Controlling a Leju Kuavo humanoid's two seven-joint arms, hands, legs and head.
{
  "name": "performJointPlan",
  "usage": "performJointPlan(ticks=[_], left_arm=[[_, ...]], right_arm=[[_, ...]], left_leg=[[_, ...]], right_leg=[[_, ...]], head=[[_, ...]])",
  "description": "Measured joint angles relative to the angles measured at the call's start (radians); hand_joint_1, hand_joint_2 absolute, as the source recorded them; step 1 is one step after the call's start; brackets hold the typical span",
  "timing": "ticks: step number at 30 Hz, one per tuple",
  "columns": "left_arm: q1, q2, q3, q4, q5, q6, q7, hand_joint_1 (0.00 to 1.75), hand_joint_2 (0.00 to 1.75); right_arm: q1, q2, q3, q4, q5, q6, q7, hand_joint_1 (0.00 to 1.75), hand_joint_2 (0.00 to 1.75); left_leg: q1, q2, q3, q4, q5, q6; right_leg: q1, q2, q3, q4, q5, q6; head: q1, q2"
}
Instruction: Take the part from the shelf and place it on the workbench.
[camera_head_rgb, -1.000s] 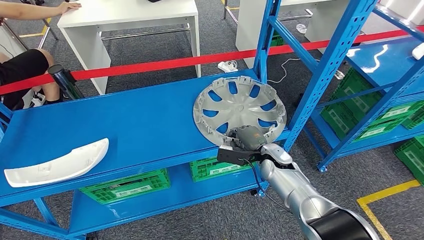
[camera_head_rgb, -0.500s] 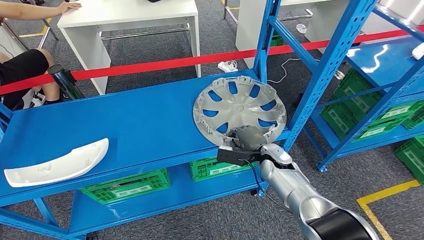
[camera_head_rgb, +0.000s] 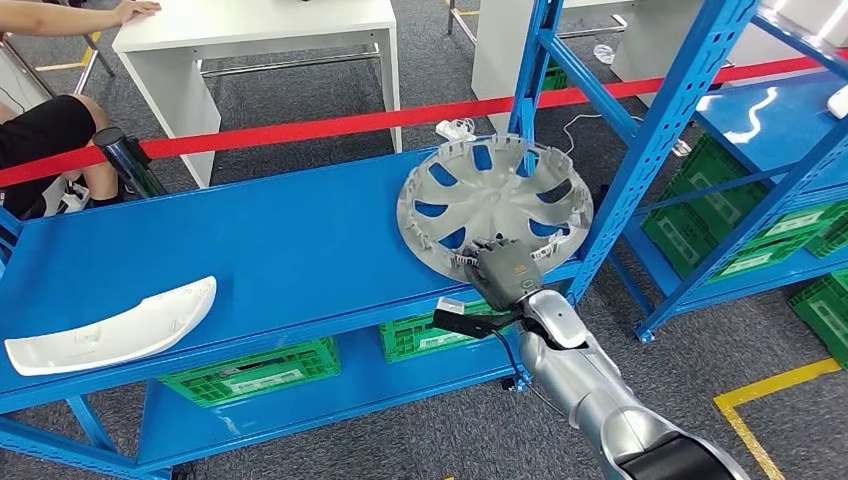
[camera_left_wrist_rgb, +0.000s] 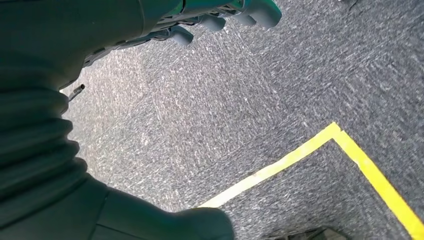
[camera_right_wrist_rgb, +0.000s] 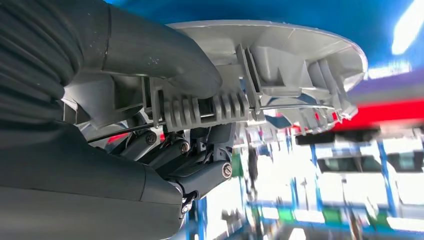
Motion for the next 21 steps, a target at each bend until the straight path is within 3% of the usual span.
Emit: performJointPlan(ticks=[9,21], left_arm=[[0.010,-0.001,-0.015,0.000,0.001,0.011,-0.010,0.00,1.75],[0.021,-0.005,-0.015,0.000,0.037,0.032,-0.012,0.00,1.75]], right_arm=[[0.015,0.001,0.032,-0.216,0.157,-0.032,0.021,1.75,1.75],[0.031,0.014,0.119,-0.388,0.197,0.002,0.029,1.75,1.75]], left_leg=[[0.000,0.001,-0.002,0.000,0.000,0.000],[0.000,0.000,-0.002,0.000,0.001,-0.001]], right_leg=[[0.000,0.000,-0.003,0.001,0.000,0.000],[0.000,0.000,-0.003,0.001,0.000,0.000]], head=[[0.000,0.000],[0.000,0.000]])
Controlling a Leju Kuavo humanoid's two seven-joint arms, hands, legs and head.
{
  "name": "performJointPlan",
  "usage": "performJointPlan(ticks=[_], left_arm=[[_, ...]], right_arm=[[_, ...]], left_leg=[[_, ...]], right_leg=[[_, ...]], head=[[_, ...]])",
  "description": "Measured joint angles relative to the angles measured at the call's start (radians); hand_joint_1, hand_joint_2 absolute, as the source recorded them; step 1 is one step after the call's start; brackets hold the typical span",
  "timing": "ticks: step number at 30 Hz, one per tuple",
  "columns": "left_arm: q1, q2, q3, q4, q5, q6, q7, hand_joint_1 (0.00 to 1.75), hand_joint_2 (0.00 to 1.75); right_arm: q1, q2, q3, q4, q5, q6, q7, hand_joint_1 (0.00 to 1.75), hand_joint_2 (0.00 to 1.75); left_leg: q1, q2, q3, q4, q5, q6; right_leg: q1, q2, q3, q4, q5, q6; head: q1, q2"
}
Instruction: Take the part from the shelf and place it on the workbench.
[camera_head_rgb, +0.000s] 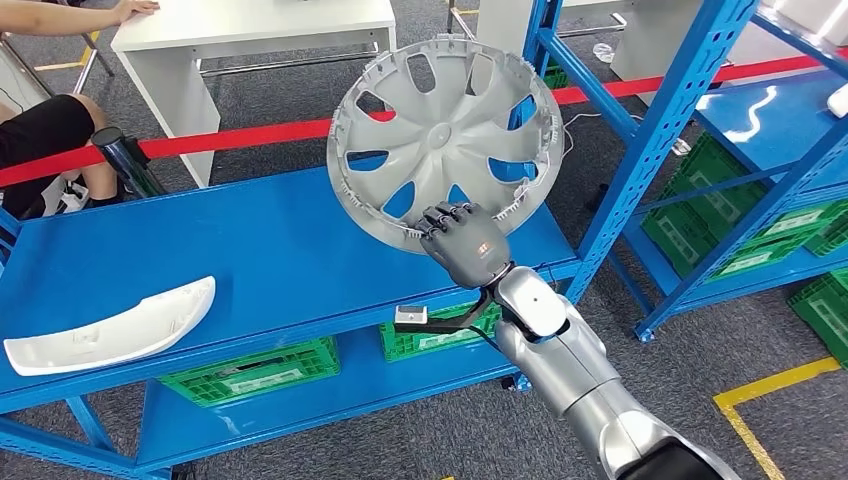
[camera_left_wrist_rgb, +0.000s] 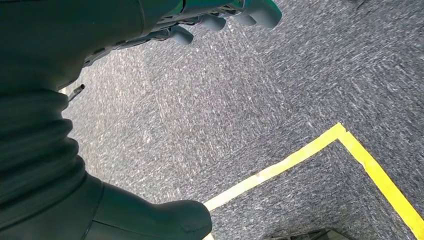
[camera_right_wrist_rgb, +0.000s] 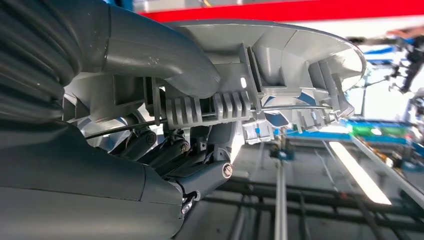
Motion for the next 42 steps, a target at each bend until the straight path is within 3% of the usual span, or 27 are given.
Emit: performJointPlan(ticks=[6,10,12,14,16,17,19,21,25,27,29,31,32,33,36,37,40,41,42], left_arm=[[0.008,0.000,0.001,0.000,0.011,0.002,-0.013,0.00,1.75],[0.008,0.000,0.001,0.000,0.013,-0.005,-0.014,0.00,1.75],[0.007,0.000,0.001,0.000,0.017,-0.008,-0.018,0.00,1.75],[0.007,0.000,0.002,-0.001,0.024,-0.010,-0.026,0.00,1.75],[0.007,0.001,0.003,-0.001,0.030,-0.012,-0.034,0.00,1.75],[0.007,0.001,0.003,-0.001,0.032,-0.013,-0.037,0.00,1.75],[0.005,0.001,0.003,-0.001,0.033,-0.016,-0.041,0.00,1.75],[0.003,0.003,0.003,-0.002,0.033,-0.017,-0.042,0.00,1.75],[0.003,0.005,0.004,-0.003,0.034,-0.019,-0.044,0.00,1.75],[0.003,0.006,0.004,-0.003,0.034,-0.019,-0.044,0.00,1.75],[0.002,0.007,0.004,-0.003,0.034,-0.019,-0.044,0.00,1.75],[0.001,0.008,0.005,-0.003,0.034,-0.019,-0.044,0.00,1.75],[0.001,0.008,0.005,-0.003,0.034,-0.019,-0.044,0.00,1.75],[0.000,0.008,0.005,-0.003,0.033,-0.020,-0.044,0.00,1.75],[-0.007,0.011,0.005,-0.005,0.032,-0.022,-0.045,0.00,1.75],[-0.010,0.012,0.006,-0.005,0.032,-0.022,-0.045,0.00,1.75],[-0.010,0.014,0.006,-0.006,0.032,-0.024,-0.042,0.00,1.75],[-0.009,0.015,0.006,-0.006,0.033,-0.023,-0.041,0.00,1.75],[-0.009,0.016,0.007,-0.006,0.033,-0.023,-0.040,0.00,1.75]], right_arm=[[0.026,0.000,0.039,-0.113,0.007,0.009,0.018,1.75,1.75],[0.054,-0.006,0.050,-0.189,0.003,0.010,0.031,1.75,1.75],[0.064,-0.012,0.058,-0.221,0.002,0.009,0.033,1.75,1.75],[0.073,-0.018,0.067,-0.243,-0.001,0.009,0.036,1.75,1.75],[0.083,-0.020,0.073,-0.256,-0.004,0.010,0.040,1.75,1.75],[0.087,-0.021,0.075,-0.260,-0.006,0.010,0.041,1.75,1.75],[0.090,-0.021,0.078,-0.269,-0.007,0.012,0.044,1.75,1.75],[0.090,-0.021,0.081,-0.278,-0.008,0.013,0.046,1.75,1.75],[0.093,-0.021,0.086,-0.288,-0.009,0.013,0.048,1.75,1.75],[0.092,-0.021,0.089,-0.290,-0.009,0.014,0.048,1.75,1.75],[0.092,-0.021,0.091,-0.292,-0.009,0.014,0.047,1.75,1.75],[0.093,-0.021,0.091,-0.293,-0.009,0.014,0.047,1.75,1.75],[0.094,-0.021,0.092,-0.293,-0.009,0.014,0.047,1.75,1.75],[0.095,-0.021,0.092,-0.293,-0.010,0.014,0.048,1.75,1.75],[0.098,-0.021,0.092,-0.297,-0.016,0.015,0.052,1.75,1.75],[0.099,-0.021,0.092,-0.300,-0.019,0.015,0.052,1.75,1.75],[0.101,-0.020,0.094,-0.308,-0.029,0.017,0.050,1.75,1.75],[0.102,-0.020,0.095,-0.310,-0.033,0.018,0.048,1.75,1.75],[0.102,-0.021,0.096,-0.311,-0.038,0.019,0.045,1.75,1.75]], left_leg=[[-0.002,0.000,-0.002,0.002,-0.001,0.001],[0.001,0.000,0.005,-0.009,0.019,0.012],[0.008,0.007,0.003,-0.025,0.036,0.019],[0.009,0.011,-0.008,-0.023,0.043,0.022],[0.011,0.012,-0.024,-0.012,0.047,0.018],[0.014,0.012,-0.034,-0.005,0.049,0.015],[0.021,0.011,-0.057,0.016,0.051,0.004],[0.022,0.008,-0.077,0.035,0.053,-0.013],[0.025,0.003,-0.089,0.037,0.062,-0.045],[0.026,0.003,-0.108,0.080,0.014,-0.055],[0.026,0.004,-0.145,0.195,-0.076,-0.058],[0.025,0.004,-0.161,0.298,-0.138,-0.057],[0.025,0.004,-0.146,0.307,-0.147,-0.055],[0.024,0.004,-0.112,0.278,-0.140,-0.051],[0.017,0.004,0.038,0.071,-0.096,-0.036],[0.014,0.003,0.062,0.029,-0.086,-0.031],[0.008,0.002,0.051,0.016,-0.058,-0.013],[0.008,0.004,0.045,0.013,-0.044,-0.005],[0.009,0.006,0.036,0.010,-0.029,0.003]], right_leg=[[-0.001,0.000,0.000,-0.002,0.001,0.001],[-0.006,0.000,-0.002,-0.006,0.007,0.015],[-0.006,0.000,-0.026,0.046,-0.041,0.021],[-0.010,0.000,-0.072,0.175,-0.121,0.027],[-0.016,0.000,-0.096,0.269,-0.161,0.033],[-0.019,-0.001,-0.082,0.264,-0.156,0.035],[-0.028,-0.002,-0.005,0.151,-0.124,0.043],[-0.028,0.002,0.048,0.056,-0.102,0.040],[-0.022,0.004,0.038,0.050,-0.081,0.003],[-0.024,0.001,0.024,0.047,-0.065,-0.015],[-0.023,0.000,0.003,0.046,-0.048,-0.023],[-0.019,-0.001,-0.023,0.047,-0.027,-0.025],[-0.018,-0.001,-0.037,0.047,-0.017,-0.024],[-0.016,-0.001,-0.050,0.047,-0.006,-0.023],[-0.015,-0.001,-0.077,0.045,0.028,-0.013],[-0.015,-0.002,-0.080,0.041,0.040,-0.006],[-0.017,-0.002,-0.079,0.018,0.076,0.015],[-0.018,-0.001,-0.082,0.014,0.077,0.021],[-0.019,-0.001,-0.088,0.024,0.057,0.025]], head=[[0.000,0.000],[0.000,0.000],[0.001,0.000],[0.003,0.000],[0.003,0.000],[0.003,0.000],[0.003,0.000],[0.003,0.000],[0.004,0.000],[0.003,0.000],[0.003,0.000],[0.003,0.000],[0.003,0.000],[0.003,0.000],[0.003,0.000],[0.003,0.000],[0.002,0.000],[0.001,0.000],[0.002,0.000]])
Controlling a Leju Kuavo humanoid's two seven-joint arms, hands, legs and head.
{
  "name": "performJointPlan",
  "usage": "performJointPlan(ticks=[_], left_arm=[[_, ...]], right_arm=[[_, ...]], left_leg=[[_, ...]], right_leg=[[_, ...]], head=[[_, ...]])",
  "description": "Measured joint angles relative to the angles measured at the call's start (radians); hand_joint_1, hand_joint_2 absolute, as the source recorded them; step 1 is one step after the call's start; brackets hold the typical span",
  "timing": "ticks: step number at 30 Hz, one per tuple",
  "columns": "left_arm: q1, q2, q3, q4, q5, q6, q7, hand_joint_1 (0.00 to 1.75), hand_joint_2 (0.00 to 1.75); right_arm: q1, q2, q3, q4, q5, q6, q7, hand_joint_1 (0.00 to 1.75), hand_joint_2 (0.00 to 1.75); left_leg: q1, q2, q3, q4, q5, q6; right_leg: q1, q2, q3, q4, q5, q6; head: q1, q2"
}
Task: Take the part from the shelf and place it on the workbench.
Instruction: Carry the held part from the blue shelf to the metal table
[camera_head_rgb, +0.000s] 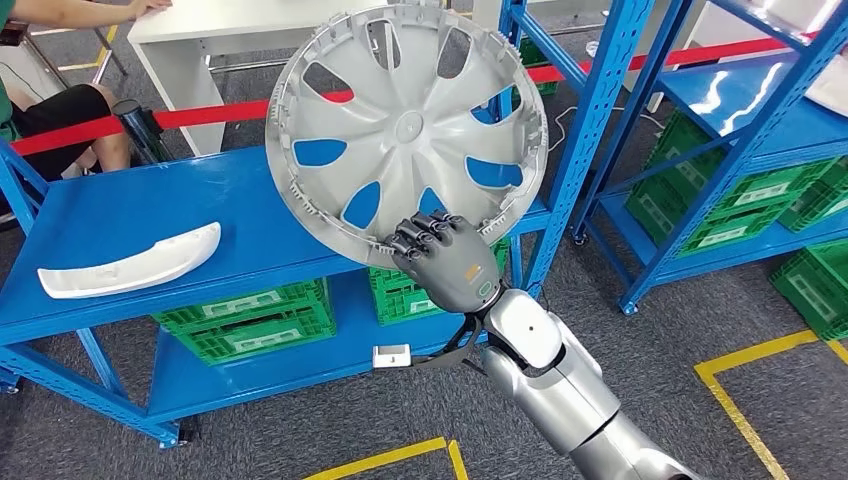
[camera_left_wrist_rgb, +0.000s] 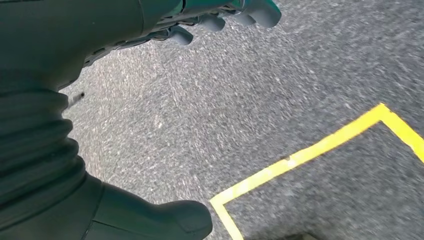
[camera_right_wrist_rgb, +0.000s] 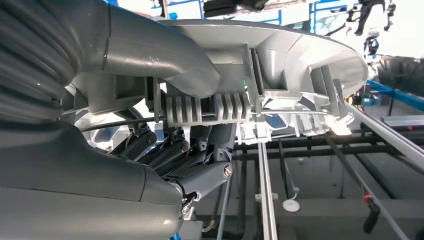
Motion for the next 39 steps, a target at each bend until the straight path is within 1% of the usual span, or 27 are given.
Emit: performJointPlan(ticks=[1,3,4,5,7,8,10,11,12,14,15,17,19,20,22,23,24,26,28,30,31,32,34,35,36,37,39], left_arm=[[0.000,0.001,0.001,0.000,0.001,0.001,0.000,0.00,1.75],[0.001,0.001,0.002,-0.001,0.001,0.002,-0.002,0.00,1.75],[0.002,0.001,0.003,-0.001,0.001,0.003,-0.002,0.00,1.75],[0.003,0.002,0.003,-0.001,0.000,0.003,-0.002,0.00,1.75],[0.003,0.002,0.003,-0.001,-0.001,0.003,-0.001,0.00,1.75],[0.003,0.003,0.004,-0.001,-0.002,0.003,0.000,0.00,1.75],[0.004,0.003,0.004,-0.001,-0.002,0.003,0.002,0.00,1.75],[0.005,0.003,0.004,-0.001,-0.002,0.003,0.002,0.00,1.75],[0.006,0.003,0.004,-0.001,-0.002,0.003,0.003,0.00,1.75],[0.008,0.004,0.005,0.000,-0.002,0.003,0.003,0.00,1.75],[0.009,0.005,0.005,0.000,-0.002,0.002,0.004,0.00,1.75],[0.012,0.007,0.007,0.000,-0.001,0.001,0.005,0.00,1.75],[0.013,0.007,0.009,0.000,-0.001,0.000,0.005,0.00,1.75],[0.013,0.008,0.010,0.000,-0.001,0.000,0.005,0.00,1.75],[0.013,0.009,0.011,0.000,0.000,0.000,0.003,0.00,1.75],[0.013,0.009,0.011,0.000,0.000,0.000,0.001,0.00,1.75],[0.011,0.010,0.012,0.000,0.000,0.000,-0.001,0.00,1.75],[0.007,0.010,0.012,-0.001,0.001,0.000,-0.006,0.00,1.75],[0.004,0.010,0.012,-0.001,0.002,0.000,-0.009,0.00,1.75],[0.001,0.009,0.013,-0.001,0.004,0.000,-0.009,0.00,1.75],[0.000,0.009,0.013,-0.001,0.006,0.000,-0.008,0.00,1.75],[-0.002,0.009,0.013,-0.001,0.007,0.000,-0.008,0.00,1.75],[-0.004,0.008,0.013,-0.002,0.009,0.000,-0.008,0.00,1.75],[-0.004,0.008,0.013,-0.001,0.010,0.000,-0.007,0.00,1.75],[-0.004,0.008,0.013,-0.001,0.010,0.001,-0.007,0.00,1.75],[-0.004,0.008,0.013,-0.001,0.009,0.002,-0.006,0.00,1.75],[-0.005,0.007,0.013,-0.001,0.004,0.006,-0.003,0.00,1.75]], right_arm=[[0.000,0.000,0.000,0.000,-0.006,0.000,-0.003,1.75,1.75],[0.001,-0.001,0.001,-0.001,-0.015,0.001,-0.010,1.75,1.75],[0.003,-0.001,0.001,-0.001,-0.018,0.001,-0.012,1.75,1.75],[0.005,-0.001,0.001,-0.001,-0.019,0.001,-0.013,1.75,1.75],[0.010,-0.001,0.001,-0.001,-0.021,0.001,-0.013,1.75,1.75],[0.011,-0.001,0.001,-0.001,-0.022,0.001,-0.012,1.75,1.75],[0.013,0.000,0.001,-0.001,-0.022,0.001,-0.012,1.75,1.75],[0.014,0.000,0.001,-0.001,-0.023,0.001,-0.012,1.75,1.75],[0.015,0.000,0.002,-0.001,-0.023,0.001,-0.011,1.75,1.75],[0.018,0.000,0.002,-0.001,-0.022,0.002,-0.009,1.75,1.75],[0.018,0.000,0.002,-0.001,-0.022,0.002,-0.008,1.75,1.75],[0.020,0.000,0.002,-0.001,-0.022,0.003,-0.008,1.75,1.75],[0.024,0.000,0.002,-0.001,-0.022,0.003,-0.007,1.75,1.75],[0.027,0.000,0.002,-0.001,-0.022,0.003,-0.007,1.75,1.75],[0.032,0.000,0.002,0.000,-0.023,0.004,-0.007,1.75,1.75],[0.034,0.000,0.002,0.000,-0.023,0.004,-0.007,1.75,1.75],[0.035,0.001,0.002,0.000,-0.023,0.005,-0.007,1.75,1.75],[0.036,0.001,0.002,0.000,-0.024,0.006,-0.006,1.75,1.75],[0.035,0.002,0.002,0.001,-0.024,0.006,-0.006,1.75,1.75],[0.034,0.002,0.002,0.001,-0.023,0.007,-0.008,1.75,1.75],[0.034,0.003,0.002,0.001,-0.023,0.008,-0.009,1.75,1.75],[0.034,0.003,0.002,0.001,-0.023,0.009,-0.009,1.75,1.75],[0.033,0.003,0.002,0.001,-0.024,0.012,-0.010,1.75,1.75],[0.032,0.003,0.002,0.001,-0.025,0.014,-0.010,1.75,1.75],[0.032,0.003,0.002,0.001,-0.027,0.017,-0.011,1.75,1.75],[0.032,0.003,0.002,0.001,-0.029,0.019,-0.012,1.75,1.75],[0.032,0.003,0.002,0.001,-0.037,0.023,-0.018,1.75,1.75]], left_leg=[[0.002,0.002,-0.012,-0.003,0.016,0.007],[0.002,0.004,-0.042,-0.003,0.043,0.014],[0.001,0.005,-0.060,-0.001,0.056,0.015],[0.000,0.005,-0.079,0.002,0.068,0.015],[-0.003,0.005,-0.116,0.009,0.092,0.014],[-0.003,0.005,-0.131,0.013,0.102,0.012],[-0.006,0.004,-0.153,0.020,0.120,0.004],[-0.006,0.004,-0.157,0.021,0.127,-0.002],[-0.006,0.004,-0.158,0.019,0.136,-0.008],[-0.003,0.002,-0.160,0.015,0.148,-0.020],[-0.002,0.000,-0.165,0.023,0.135,-0.027],[0.002,-0.002,-0.189,0.088,0.053,-0.040],[0.005,-0.002,-0.216,0.207,-0.042,-0.052],[0.006,-0.002,-0.219,0.259,-0.059,-0.055],[0.008,-0.002,-0.184,0.282,-0.025,-0.059],[0.009,-0.002,-0.143,0.247,0.004,-0.060],[0.010,-0.003,-0.091,0.183,0.012,-0.060],[0.006,-0.007,0.003,0.047,-0.012,-0.049],[0.000,-0.010,0.030,-0.008,-0.031,-0.026],[0.000,-0.005,0.013,-0.008,-0.010,-0.002],[0.000,-0.003,0.003,-0.010,0.004,0.008],[0.001,0.000,-0.008,-0.011,0.017,0.016],[-0.001,0.001,-0.039,-0.009,0.045,0.023],[-0.002,0.001,-0.057,-0.008,0.058,0.024],[-0.004,0.001,-0.078,-0.005,0.071,0.024],[-0.005,0.001,-0.098,-0.002,0.083,0.023],[-0.008,0.003,-0.133,0.006,0.103,0.021]], right_leg=[[0.000,0.000,-0.012,0.031,-0.041,0.004],[0.000,0.000,-0.040,0.149,-0.155,0.008],[0.001,0.000,-0.047,0.214,-0.191,0.009],[0.002,0.000,-0.044,0.259,-0.201,0.009],[0.005,0.000,0.012,0.255,-0.168,0.003],[0.007,0.000,0.065,0.204,-0.153,-0.002],[0.014,-0.001,0.173,0.069,-0.172,-0.015],[0.018,0.000,0.204,0.022,-0.187,-0.020],[0.021,0.000,0.215,-0.002,-0.196,-0.023],[0.020,-0.002,0.206,-0.010,-0.179,-0.033],[0.018,-0.004,0.198,-0.012,-0.167,-0.041],[0.012,-0.007,0.174,-0.017,-0.140,-0.051],[0.011,-0.007,0.143,-0.017,-0.115,-0.053],[0.011,-0.007,0.125,-0.016,-0.101,-0.051],[0.010,-0.007,0.088,-0.013,-0.074,-0.047],[0.009,-0.007,0.070,-0.011,-0.060,-0.043],[0.009,-0.007,0.056,-0.009,-0.048,-0.038],[0.010,-0.008,0.041,-0.007,-0.027,-0.026],[0.010,-0.008,0.040,-0.014,-0.004,-0.013],[0.006,-0.007,0.035,-0.015,-0.001,0.000],[0.006,-0.006,0.027,0.003,-0.028,0.005],[0.005,-0.005,0.016,0.037,-0.072,0.008],[0.005,-0.004,-0.011,0.161,-0.181,0.011],[0.005,-0.004,-0.018,0.223,-0.210,0.012],[0.006,-0.004,-0.017,0.269,-0.216,0.011],[0.006,-0.004,-0.002,0.283,-0.194,0.009],[0.010,-0.007,0.077,0.217,-0.141,-0.002]], head=[[0.001,0.000],[0.003,0.000],[0.004,0.000],[0.004,0.000],[0.004,0.000],[0.004,0.000],[0.003,0.000],[0.005,0.000],[0.006,0.000],[0.011,0.000],[0.010,0.000],[0.007,0.000],[0.005,0.000],[0.005,0.000],[0.005,0.000],[0.005,0.000],[0.005,0.000],[0.006,0.000],[0.005,0.000],[0.003,0.000],[0.003,0.000],[0.004,0.000],[0.004,0.000],[0.004,0.000],[0.004,0.000],[0.004,0.000],[0.004,0.000]])
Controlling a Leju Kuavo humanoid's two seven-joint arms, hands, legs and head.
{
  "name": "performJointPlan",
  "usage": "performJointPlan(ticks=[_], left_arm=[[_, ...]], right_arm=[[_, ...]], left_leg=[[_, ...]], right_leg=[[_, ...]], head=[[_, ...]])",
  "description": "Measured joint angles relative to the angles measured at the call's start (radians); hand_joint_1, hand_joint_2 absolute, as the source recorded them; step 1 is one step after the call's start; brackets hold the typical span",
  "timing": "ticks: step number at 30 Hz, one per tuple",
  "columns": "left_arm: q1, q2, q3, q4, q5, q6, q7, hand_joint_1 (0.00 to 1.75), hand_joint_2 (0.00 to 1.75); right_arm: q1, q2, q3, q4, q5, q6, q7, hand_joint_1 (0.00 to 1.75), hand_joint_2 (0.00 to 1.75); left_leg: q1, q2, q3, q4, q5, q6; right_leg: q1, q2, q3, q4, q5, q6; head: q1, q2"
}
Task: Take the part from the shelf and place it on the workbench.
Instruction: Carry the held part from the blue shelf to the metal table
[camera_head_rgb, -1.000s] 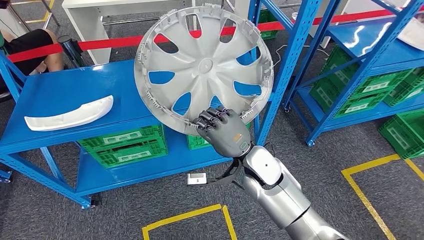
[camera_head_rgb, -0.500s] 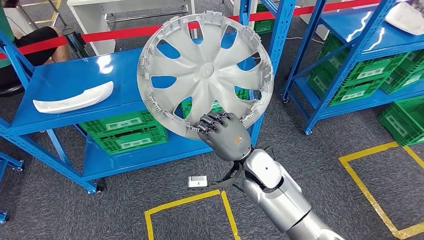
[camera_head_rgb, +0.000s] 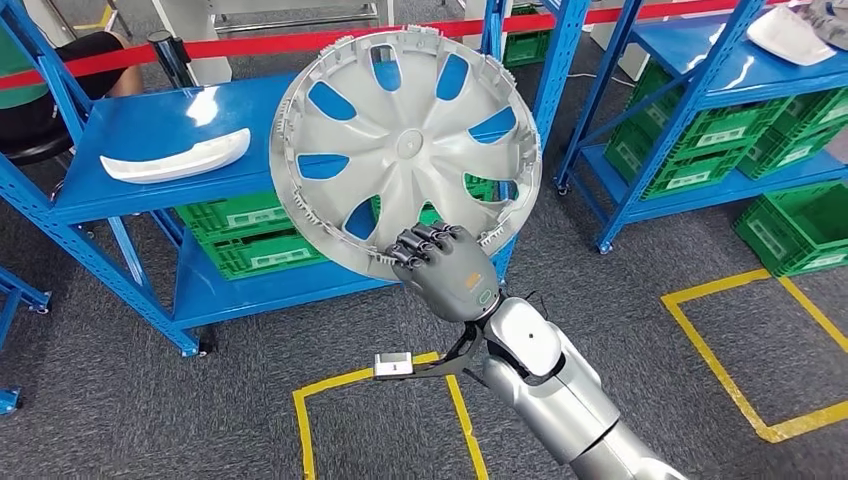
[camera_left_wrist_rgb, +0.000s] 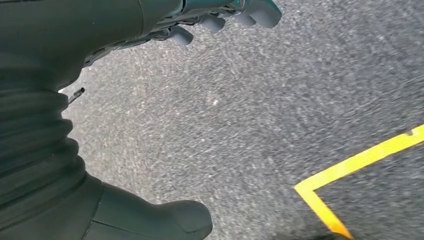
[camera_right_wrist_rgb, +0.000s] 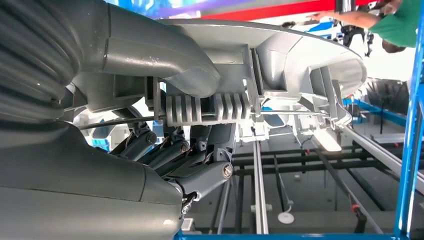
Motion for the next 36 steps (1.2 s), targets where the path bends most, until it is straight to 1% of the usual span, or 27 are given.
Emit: performJointPlan(ticks=[1,2,3,4,6,7,8,10,11,12,13,14,15,17,18,19,21,23,25,27,28,29,30,32,33,34,36], left_arm=[[0.000,-0.001,0.000,0.000,-0.004,0.003,0.001,0.00,1.75],[-0.001,-0.001,0.000,0.000,-0.009,0.006,0.003,0.00,1.75],[-0.001,-0.002,0.000,0.000,-0.012,0.009,0.003,0.00,1.75],[-0.002,-0.003,0.000,0.000,-0.015,0.011,0.004,0.00,1.75],[-0.003,-0.003,0.000,0.000,-0.019,0.013,0.004,0.00,1.75],[-0.003,-0.003,0.000,0.000,-0.021,0.014,0.003,0.00,1.75],[-0.003,-0.003,0.000,0.000,-0.023,0.014,0.003,0.00,1.75],[-0.002,-0.002,0.000,0.000,-0.028,0.013,0.001,0.00,1.75],[-0.002,-0.001,0.000,0.000,-0.030,0.011,0.001,0.00,1.75],[-0.002,-0.001,0.000,0.000,-0.033,0.009,0.001,0.00,1.75],[-0.002,0.000,0.000,0.000,-0.035,0.007,0.001,0.00,1.75],[-0.002,0.001,-0.001,0.000,-0.037,0.006,0.001,0.00,1.75],[-0.003,0.002,-0.001,0.000,-0.037,0.006,0.002,0.00,1.75],[-0.002,0.003,-0.002,0.000,-0.037,0.005,0.002,0.00,1.75],[-0.001,0.004,-0.002,0.000,-0.037,0.006,0.002,0.00,1.75],[0.000,0.004,-0.002,0.000,-0.037,0.006,0.002,0.00,1.75],[0.001,0.005,-0.001,0.000,-0.036,0.006,0.002,0.00,1.75],[-0.002,0.005,-0.001,-0.001,-0.036,0.006,0.002,0.00,1.75],[-0.002,0.006,-0.001,-0.001,-0.036,0.006,0.001,0.00,1.75],[0.002,0.007,-0.001,-0.001,-0.035,0.006,0.003,0.00,1.75],[0.003,0.008,-0.001,-0.001,-0.033,0.006,0.004,0.00,1.75],[0.004,0.008,-0.001,-0.001,-0.030,0.006,0.006,0.00,1.75],[0.005,0.008,-0.001,0.000,-0.026,0.006,0.008,0.00,1.75],[0.007,0.008,-0.001,0.000,-0.021,0.009,0.012,0.00,1.75],[0.009,0.008,-0.001,0.000,-0.019,0.011,0.013,0.00,1.75],[0.010,0.007,-0.001,0.000,-0.018,0.014,0.014,0.00,1.75],[0.011,0.006,-0.001,0.000,-0.016,0.021,0.015,0.00,1.75]], right_arm=[[-0.002,0.001,0.000,0.000,-0.005,0.003,-0.003,1.75,1.75],[-0.004,0.002,0.000,0.000,-0.011,0.005,-0.007,1.75,1.75],[-0.009,0.004,0.000,0.000,-0.017,0.008,-0.011,1.75,1.75],[-0.013,0.005,0.001,0.000,-0.023,0.010,-0.014,1.75,1.75],[-0.018,0.007,0.001,0.001,-0.035,0.012,-0.019,1.75,1.75],[-0.019,0.007,0.001,0.001,-0.040,0.012,-0.020,1.75,1.75],[-0.020,0.007,0.001,0.001,-0.044,0.012,-0.022,1.75,1.75],[-0.018,0.006,0.001,0.003,-0.049,0.011,-0.023,1.75,1.75],[-0.016,0.005,0.001,0.005,-0.051,0.010,-0.023,1.75,1.75],[-0.013,0.003,0.001,0.008,-0.054,0.009,-0.023,1.75,1.75],[-0.010,0.001,0.001,0.010,-0.057,0.009,-0.024,1.75,1.75],[-0.007,-0.001,0.001,0.011,-0.061,0.008,-0.024,1.75,1.75],[-0.005,-0.002,0.001,0.012,-0.065,0.007,-0.025,1.75,1.75],[-0.005,-0.004,0.001,0.015,-0.070,0.006,-0.025,1.75,1.75],[-0.006,-0.003,0.001,0.015,-0.071,0.005,-0.026,1.75,1.75],[-0.006,-0.003,0.001,0.016,-0.071,0.004,-0.026,1.75,1.75],[-0.006,-0.004,0.001,0.016,-0.070,0.004,-0.027,1.75,1.75],[-0.007,-0.004,0.001,0.017,-0.070,0.004,-0.027,1.75,1.75],[-0.008,-0.004,0.003,0.018,-0.070,0.004,-0.027,1.75,1.75],[-0.008,-0.004,0.005,0.021,-0.070,0.004,-0.027,1.75,1.75],[-0.008,-0.004,0.005,0.024,-0.070,0.005,-0.027,1.75,1.75],[-0.008,-0.004,0.006,0.026,-0.070,0.007,-0.026,1.75,1.75],[-0.009,-0.004,0.006,0.028,-0.071,0.009,-0.027,1.75,1.75],[-0.015,0.000,0.008,0.030,-0.073,0.014,-0.030,1.75,1.75],[-0.019,0.005,0.009,0.031,-0.074,0.016,-0.031,1.75,1.75],[-0.024,0.009,0.011,0.032,-0.076,0.019,-0.031,1.75,1.75],[-0.031,0.016,0.012,0.037,-0.081,0.023,-0.031,1.75,1.75]], left_leg=[[-0.002,0.002,-0.012,0.003,0.009,-0.003],[-0.004,0.004,-0.020,0.006,0.016,-0.006],[-0.004,0.008,-0.024,0.008,0.023,-0.011],[-0.003,0.011,-0.025,0.008,0.029,-0.017],[0.002,0.020,-0.025,0.006,0.039,-0.031],[0.004,0.019,-0.029,0.013,0.031,-0.037],[0.004,0.015,-0.038,0.037,0.006,-0.043],[0.008,0.006,-0.072,0.140,-0.075,-0.055],[0.010,0.004,-0.089,0.202,-0.110,-0.059],[0.012,0.003,-0.097,0.244,-0.128,-0.063],[0.014,0.003,-0.090,0.256,-0.128,-0.065],[0.015,0.001,-0.064,0.230,-0.110,-0.066],[0.017,-0.009,-0.021,0.170,-0.084,-0.066],[0.022,-0.053,0.065,0.043,-0.057,-0.062],[0.022,-0.071,0.089,0.004,-0.055,-0.059],[0.021,-0.079,0.097,-0.008,-0.061,-0.055],[0.020,-0.058,0.094,-0.014,-0.057,-0.042],[0.023,-0.033,0.092,-0.020,-0.052,-0.027],[0.022,-0.007,0.088,-0.021,-0.049,-0.017],[0.021,0.020,0.082,-0.018,-0.048,-0.015],[0.020,0.033,0.080,-0.015,-0.049,-0.015],[0.020,0.046,0.078,-0.012,-0.049,-0.016],[0.020,0.058,0.076,-0.008,-0.050,-0.017],[0.017,0.079,0.073,0.001,-0.056,-0.025],[0.014,0.088,0.072,0.004,-0.058,-0.030],[0.011,0.097,0.072,0.005,-0.059,-0.036],[0.010,0.113,0.074,0.002,-0.058,-0.047]], right_leg=[[0.005,-0.007,0.056,-0.071,-0.003,-0.007],[0.009,-0.015,0.108,-0.142,-0.022,-0.013],[0.013,-0.020,0.141,-0.198,-0.047,-0.017],[0.017,-0.022,0.157,-0.230,-0.064,-0.021],[0.017,-0.014,0.152,-0.245,-0.055,-0.030],[0.016,-0.009,0.150,-0.248,-0.045,-0.037],[0.012,-0.004,0.145,-0.252,-0.035,-0.043],[0.008,0.008,0.132,-0.254,-0.017,-0.048],[0.007,0.015,0.123,-0.253,-0.010,-0.048],[0.006,0.023,0.115,-0.252,-0.003,-0.047],[0.005,0.031,0.107,-0.251,0.003,-0.044],[0.004,0.041,0.101,-0.250,0.009,-0.040],[0.002,0.050,0.096,-0.248,0.012,-0.037],[-0.001,0.067,0.085,-0.245,0.019,-0.027],[-0.002,0.077,0.081,-0.243,0.023,-0.021],[-0.004,0.086,0.076,-0.243,0.027,-0.013],[-0.006,0.103,0.069,-0.243,0.034,0.000],[-0.003,0.076,0.051,-0.213,0.015,0.010],[-0.001,0.029,-0.002,-0.105,-0.043,0.019],[-0.002,0.015,-0.059,0.016,-0.090,0.025],[-0.003,0.013,-0.066,0.036,-0.088,0.027],[-0.003,0.009,-0.053,0.015,-0.070,0.027],[-0.003,-0.002,-0.021,-0.040,-0.041,0.026],[0.001,-0.047,0.046,-0.168,0.002,0.017],[0.003,-0.061,0.065,-0.206,0.011,0.010],[0.007,-0.065,0.069,-0.222,0.012,0.002],[0.008,-0.042,0.063,-0.223,0.018,-0.014]], head=[[0.000,0.000],[0.000,0.000],[0.000,0.000],[0.000,0.000],[0.002,0.000],[0.002,0.000],[0.001,0.000],[-0.001,0.000],[-0.002,0.000],[-0.002,0.000],[-0.002,0.000],[-0.002,0.000],[-0.002,0.000],[-0.002,0.000],[-0.002,0.000],[-0.002,0.000],[-0.002,0.000],[0.001,0.000],[0.004,0.000],[0.005,0.000],[0.005,0.000],[0.005,0.000],[0.005,0.000],[0.004,0.000],[0.004,0.000],[0.003,0.000],[0.004,0.000]])
